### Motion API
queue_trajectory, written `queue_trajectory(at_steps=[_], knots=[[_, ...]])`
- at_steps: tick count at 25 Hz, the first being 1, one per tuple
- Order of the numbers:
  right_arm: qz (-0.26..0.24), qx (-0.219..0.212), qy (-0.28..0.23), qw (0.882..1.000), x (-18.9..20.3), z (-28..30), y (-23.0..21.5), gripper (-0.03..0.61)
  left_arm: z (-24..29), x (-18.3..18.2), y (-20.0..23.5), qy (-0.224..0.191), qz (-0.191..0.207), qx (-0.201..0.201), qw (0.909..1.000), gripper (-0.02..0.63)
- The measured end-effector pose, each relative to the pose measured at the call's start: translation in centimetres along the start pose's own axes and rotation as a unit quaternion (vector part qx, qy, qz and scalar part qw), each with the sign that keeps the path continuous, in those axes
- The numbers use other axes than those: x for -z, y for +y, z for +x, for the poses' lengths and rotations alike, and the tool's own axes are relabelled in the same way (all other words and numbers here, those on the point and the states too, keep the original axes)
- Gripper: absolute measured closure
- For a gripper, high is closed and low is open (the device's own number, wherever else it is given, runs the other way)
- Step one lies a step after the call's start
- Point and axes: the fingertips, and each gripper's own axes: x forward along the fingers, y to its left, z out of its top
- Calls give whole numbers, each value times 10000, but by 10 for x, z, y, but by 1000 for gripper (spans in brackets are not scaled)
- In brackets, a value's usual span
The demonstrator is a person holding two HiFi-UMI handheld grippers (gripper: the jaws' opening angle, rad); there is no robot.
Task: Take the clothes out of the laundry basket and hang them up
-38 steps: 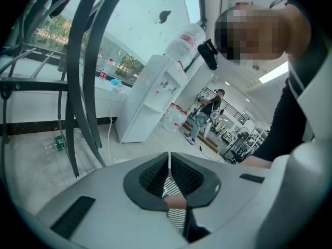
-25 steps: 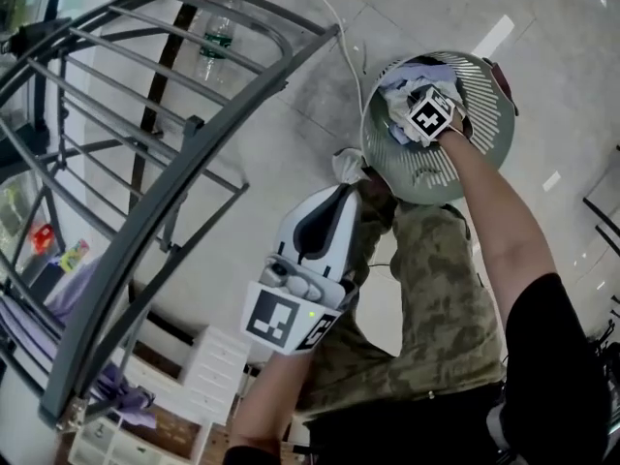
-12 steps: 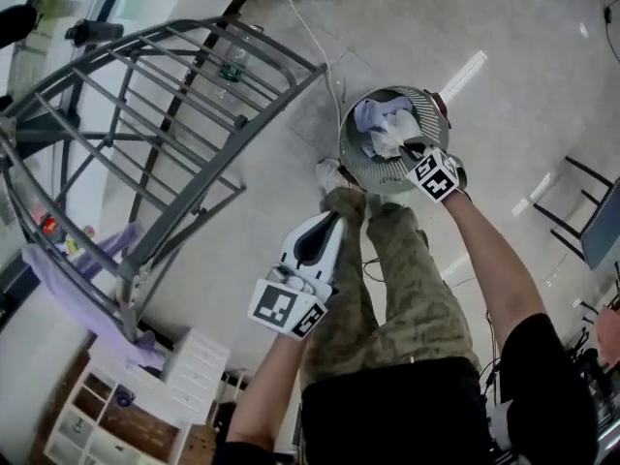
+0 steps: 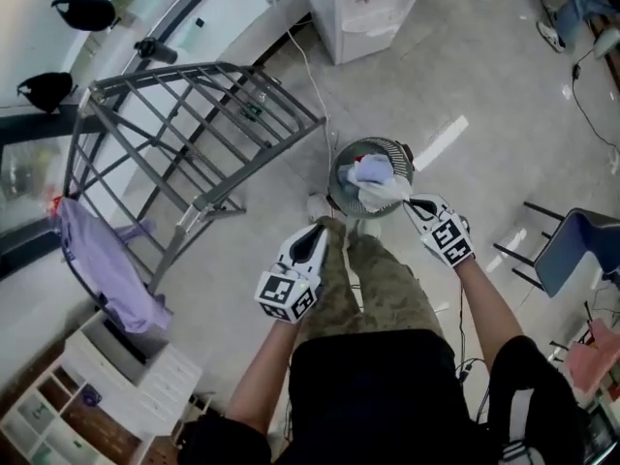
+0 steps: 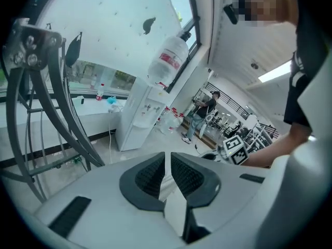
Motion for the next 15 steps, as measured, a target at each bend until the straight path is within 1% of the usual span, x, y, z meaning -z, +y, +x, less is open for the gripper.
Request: queue_trajectory(at_steps=[3,6,8,10,12,15], knots=[[-61,20,-428,9991,-56,-63,-1,575,-11,-11,-7,-11,-4,23,10000,598],[-215,-85,-769,9968,-109,-122,5,575,-22,-20,-12,6,-22,116,9999,598],[-433,-79,-928,9947,-140,-161,10,575,-27,-29,-18,-59,-25,207,9998,598],[-541,-6,-1205,9912,-172,-201,14,575,-27,-47,-24,-200,20,318,9993,598],[-472,60,-1570,9865,-204,-240,18,575,-23,-64,-30,-338,108,415,9985,598],[-24,-67,-2174,9761,-242,-299,22,575,-10,-87,-42,-463,205,580,9970,598]])
